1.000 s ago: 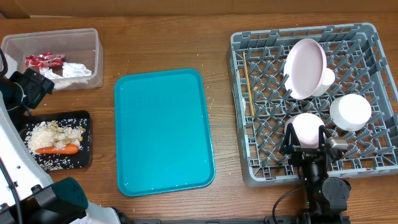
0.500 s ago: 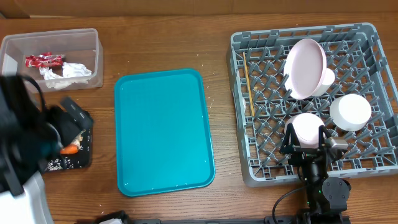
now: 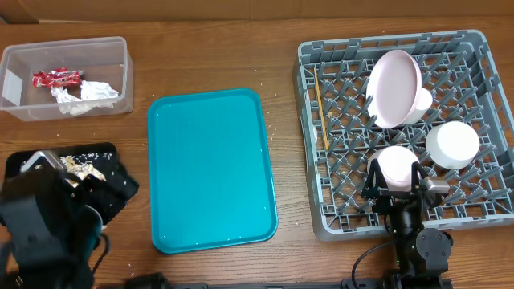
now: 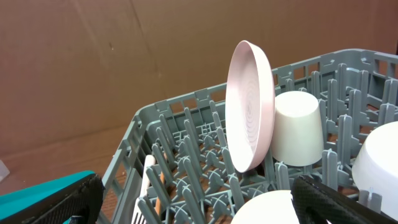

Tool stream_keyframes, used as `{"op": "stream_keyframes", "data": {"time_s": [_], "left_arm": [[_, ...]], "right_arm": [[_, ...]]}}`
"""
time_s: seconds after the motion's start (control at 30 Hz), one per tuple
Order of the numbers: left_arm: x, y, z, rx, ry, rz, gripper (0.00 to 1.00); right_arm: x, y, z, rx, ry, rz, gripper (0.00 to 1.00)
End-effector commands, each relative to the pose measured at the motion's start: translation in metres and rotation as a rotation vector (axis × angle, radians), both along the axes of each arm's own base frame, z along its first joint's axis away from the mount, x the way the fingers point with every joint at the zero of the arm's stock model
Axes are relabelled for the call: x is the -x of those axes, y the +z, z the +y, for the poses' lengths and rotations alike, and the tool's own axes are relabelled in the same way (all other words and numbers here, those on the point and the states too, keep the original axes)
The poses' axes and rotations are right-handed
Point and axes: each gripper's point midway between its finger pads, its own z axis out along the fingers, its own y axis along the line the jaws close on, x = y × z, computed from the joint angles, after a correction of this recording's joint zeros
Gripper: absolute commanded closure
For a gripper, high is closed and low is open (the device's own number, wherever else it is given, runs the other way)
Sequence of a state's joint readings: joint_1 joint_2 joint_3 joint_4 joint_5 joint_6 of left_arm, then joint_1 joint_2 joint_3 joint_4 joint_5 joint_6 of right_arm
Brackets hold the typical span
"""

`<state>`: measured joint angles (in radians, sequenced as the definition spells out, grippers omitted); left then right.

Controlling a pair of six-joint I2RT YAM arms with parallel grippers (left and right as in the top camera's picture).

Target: Sort waste into correct bins and load items into the dishwasher rack

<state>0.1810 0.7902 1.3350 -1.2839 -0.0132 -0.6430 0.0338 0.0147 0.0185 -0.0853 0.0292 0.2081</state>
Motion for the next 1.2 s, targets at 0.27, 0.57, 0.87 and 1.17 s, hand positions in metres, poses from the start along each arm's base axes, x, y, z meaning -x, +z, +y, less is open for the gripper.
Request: {"op": "stream_keyframes", "data": {"time_s": [0.27, 0.57, 0.87, 1.17], "left_arm": [[-0.011, 0.015, -0.028, 0.418, 0.111, -0.523, 0.00], [0.000, -0.014, -0.007, 0.331, 0.183, -0.649, 0.00], [0.002, 0.001, -0.005, -0.024, 0.030, -0.905, 0.00], [-0.016, 0.007, -0.039, -0.451, -0.273, -1.032, 0.00]], "right_arm": [[0.000, -0.002, 0.002, 0.007, 0.010, -0.005, 0.00], [0.000, -0.002, 0.002, 0.007, 0.010, -0.005, 0.00], [0.000, -0.002, 0.002, 0.007, 0.010, -0.005, 0.00], [0.000, -0.002, 0.002, 0.007, 0.010, -0.005, 0.00]]}}
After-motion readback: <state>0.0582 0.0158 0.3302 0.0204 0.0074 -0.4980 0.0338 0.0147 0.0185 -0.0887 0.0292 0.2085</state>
